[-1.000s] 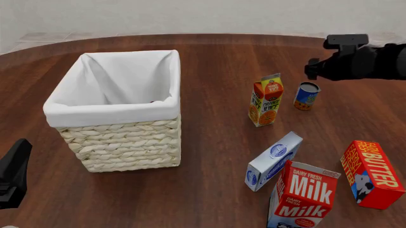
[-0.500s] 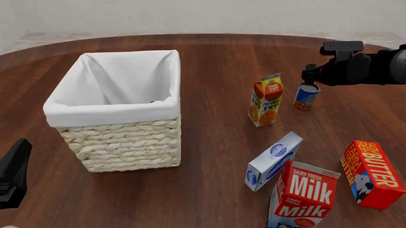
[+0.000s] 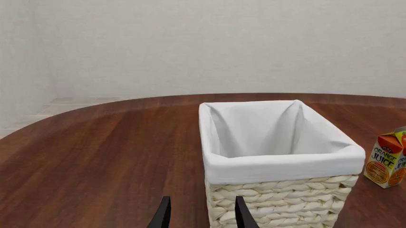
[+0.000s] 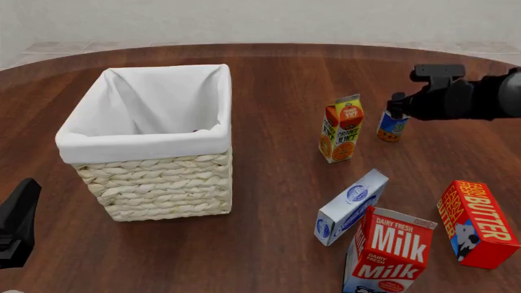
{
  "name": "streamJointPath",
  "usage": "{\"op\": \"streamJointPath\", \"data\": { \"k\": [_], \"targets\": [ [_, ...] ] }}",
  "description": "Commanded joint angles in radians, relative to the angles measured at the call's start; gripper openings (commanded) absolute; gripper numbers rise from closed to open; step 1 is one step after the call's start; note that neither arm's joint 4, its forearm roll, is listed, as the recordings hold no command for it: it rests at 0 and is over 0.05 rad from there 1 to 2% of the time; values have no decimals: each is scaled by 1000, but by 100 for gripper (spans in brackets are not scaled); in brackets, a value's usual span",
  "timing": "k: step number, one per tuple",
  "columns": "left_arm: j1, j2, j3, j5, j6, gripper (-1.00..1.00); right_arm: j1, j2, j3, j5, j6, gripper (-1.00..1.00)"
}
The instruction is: Pick up the alphabet soup and the tomato sauce, and put them in the basket.
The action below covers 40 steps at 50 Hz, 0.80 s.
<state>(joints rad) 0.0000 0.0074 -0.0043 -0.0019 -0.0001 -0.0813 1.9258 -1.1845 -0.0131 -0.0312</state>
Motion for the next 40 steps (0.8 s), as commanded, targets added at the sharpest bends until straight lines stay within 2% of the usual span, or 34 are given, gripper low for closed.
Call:
{"op": "streamJointPath", "data": {
  "k": [1, 14, 40],
  "targets": [
    [0, 0, 0, 0, 0, 100, -5, 7, 22, -20, 4, 100],
    [0, 0, 0, 0, 0, 100, -6, 27, 22, -27, 6, 100],
    [0, 0, 0, 0, 0, 100, 6, 97, -57, 7, 6, 100]
  ]
}}
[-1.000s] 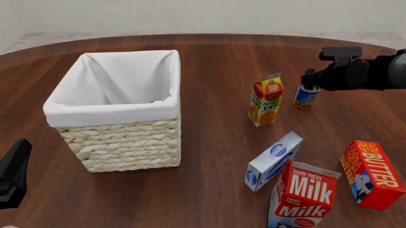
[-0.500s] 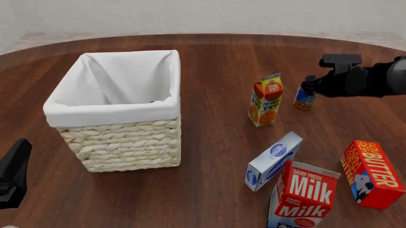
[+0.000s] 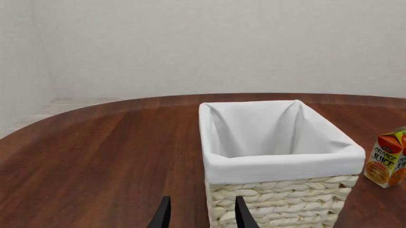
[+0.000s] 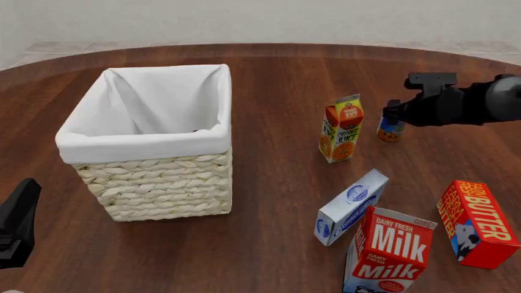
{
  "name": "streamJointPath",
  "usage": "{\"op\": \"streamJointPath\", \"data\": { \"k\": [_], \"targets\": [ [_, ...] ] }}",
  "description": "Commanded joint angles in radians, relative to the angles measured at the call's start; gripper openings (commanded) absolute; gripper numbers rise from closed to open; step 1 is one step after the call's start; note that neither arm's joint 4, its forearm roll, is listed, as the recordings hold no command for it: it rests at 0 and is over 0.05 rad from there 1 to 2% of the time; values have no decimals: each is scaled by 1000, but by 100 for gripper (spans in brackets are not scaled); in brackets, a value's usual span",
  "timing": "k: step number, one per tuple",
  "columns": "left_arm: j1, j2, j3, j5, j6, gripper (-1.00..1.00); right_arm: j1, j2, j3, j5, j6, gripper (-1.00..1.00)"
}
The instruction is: Pick up the alphabet soup and the tomato sauce, and put them in the basket.
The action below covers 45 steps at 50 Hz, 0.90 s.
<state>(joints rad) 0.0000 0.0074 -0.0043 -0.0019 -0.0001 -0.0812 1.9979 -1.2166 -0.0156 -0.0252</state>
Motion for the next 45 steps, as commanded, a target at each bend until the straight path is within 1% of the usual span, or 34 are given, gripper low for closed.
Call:
{"op": "streamJointPath", "data": {
  "k": [1, 36, 40, 45],
  "targets": [
    [0, 0, 0, 0, 0, 100, 7, 26, -27, 11, 1, 100],
    [0, 0, 0, 0, 0, 100, 21, 74, -30, -13, 11, 100],
    [0, 0, 0, 0, 0, 100, 21, 86, -46, -8, 11, 100],
    [0, 0, 0, 0, 0, 100, 17, 85, -34, -18, 10, 100]
  ]
}}
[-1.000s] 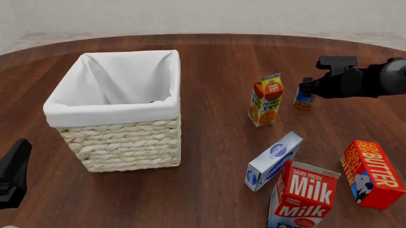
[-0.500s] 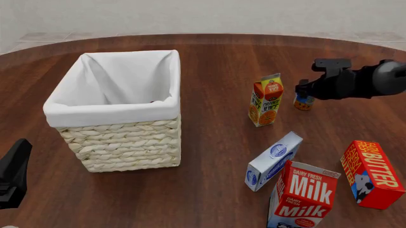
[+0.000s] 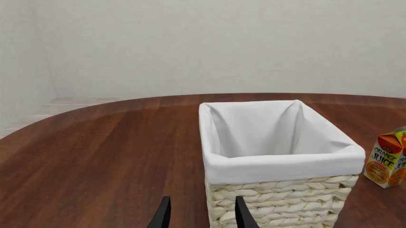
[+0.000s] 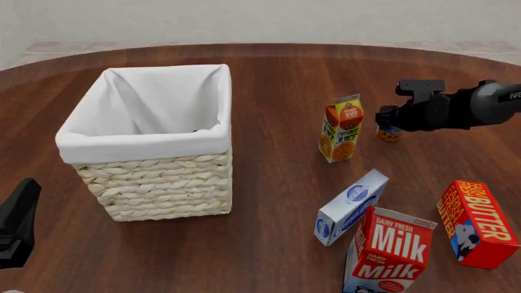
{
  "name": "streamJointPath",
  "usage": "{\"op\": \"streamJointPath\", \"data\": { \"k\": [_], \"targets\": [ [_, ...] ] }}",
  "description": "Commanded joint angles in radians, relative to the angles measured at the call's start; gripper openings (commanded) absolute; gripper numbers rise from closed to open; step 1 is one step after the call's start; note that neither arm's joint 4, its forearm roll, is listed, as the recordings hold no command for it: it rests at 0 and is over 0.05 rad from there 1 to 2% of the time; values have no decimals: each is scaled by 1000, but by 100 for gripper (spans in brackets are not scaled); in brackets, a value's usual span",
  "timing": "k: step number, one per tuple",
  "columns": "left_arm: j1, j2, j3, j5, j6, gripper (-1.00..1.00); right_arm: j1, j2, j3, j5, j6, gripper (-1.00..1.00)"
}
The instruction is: Pick up the alphabet soup and the tomato sauce, and put them in the basket.
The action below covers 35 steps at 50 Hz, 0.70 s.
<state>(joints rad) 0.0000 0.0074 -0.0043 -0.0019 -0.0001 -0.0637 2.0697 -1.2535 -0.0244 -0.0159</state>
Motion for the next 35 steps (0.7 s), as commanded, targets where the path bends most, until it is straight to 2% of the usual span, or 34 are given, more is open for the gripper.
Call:
{"op": "streamJointPath", "data": {
  "k": [1, 12, 13, 35],
  "targets": [
    [0, 0, 0, 0, 0, 100, -2, 14, 6, -13, 0, 100],
    [0, 0, 0, 0, 0, 100, -6, 2, 26, -27, -2, 100],
    [0, 0, 0, 0, 0, 100, -10, -5, 31, -31, -15, -100],
    [0, 0, 0, 0, 0, 100, -8, -34, 23, -19, -17, -100]
  ]
}}
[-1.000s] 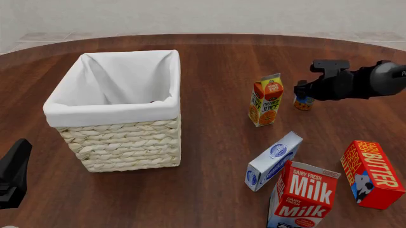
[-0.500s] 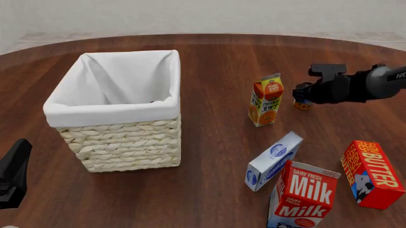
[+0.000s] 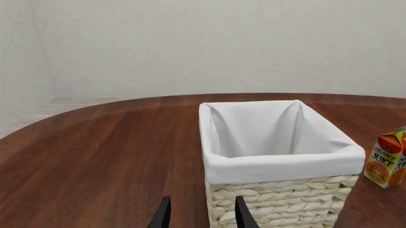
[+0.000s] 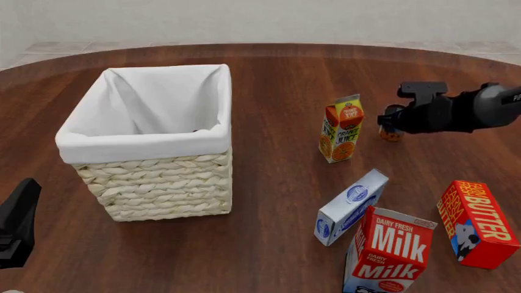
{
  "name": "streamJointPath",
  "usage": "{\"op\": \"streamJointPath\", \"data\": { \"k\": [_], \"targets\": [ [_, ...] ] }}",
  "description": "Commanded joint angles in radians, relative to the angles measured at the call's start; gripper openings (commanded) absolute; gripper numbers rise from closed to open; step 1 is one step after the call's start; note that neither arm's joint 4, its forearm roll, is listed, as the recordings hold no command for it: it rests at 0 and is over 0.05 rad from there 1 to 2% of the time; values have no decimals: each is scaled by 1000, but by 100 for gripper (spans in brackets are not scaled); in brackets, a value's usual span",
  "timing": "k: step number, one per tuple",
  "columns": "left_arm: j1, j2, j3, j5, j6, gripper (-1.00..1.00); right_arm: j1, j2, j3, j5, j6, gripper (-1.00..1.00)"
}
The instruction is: Pick up the alphabet soup and the tomato sauce, and put them in the basket.
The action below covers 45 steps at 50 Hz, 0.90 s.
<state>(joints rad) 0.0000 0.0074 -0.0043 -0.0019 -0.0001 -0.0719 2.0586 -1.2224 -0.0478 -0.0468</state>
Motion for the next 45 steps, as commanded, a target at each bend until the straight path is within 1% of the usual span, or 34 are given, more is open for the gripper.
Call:
{"op": "streamJointPath", "data": {
  "k": [1, 12, 15, 40, 45],
  "targets": [
    [0, 0, 0, 0, 0, 100, 1, -27, -10, 9, 15, -100],
    [0, 0, 0, 0, 0, 100, -3, -55, -20, 28, 12, -100],
    [0, 0, 0, 0, 0, 100, -7, -76, -11, 29, -8, -100],
    [0, 0, 0, 0, 0, 100, 5, -163, 17, 43, -5, -100],
    [0, 0, 0, 0, 0, 100, 5, -180, 25, 43, -14, -100]
  ]
}}
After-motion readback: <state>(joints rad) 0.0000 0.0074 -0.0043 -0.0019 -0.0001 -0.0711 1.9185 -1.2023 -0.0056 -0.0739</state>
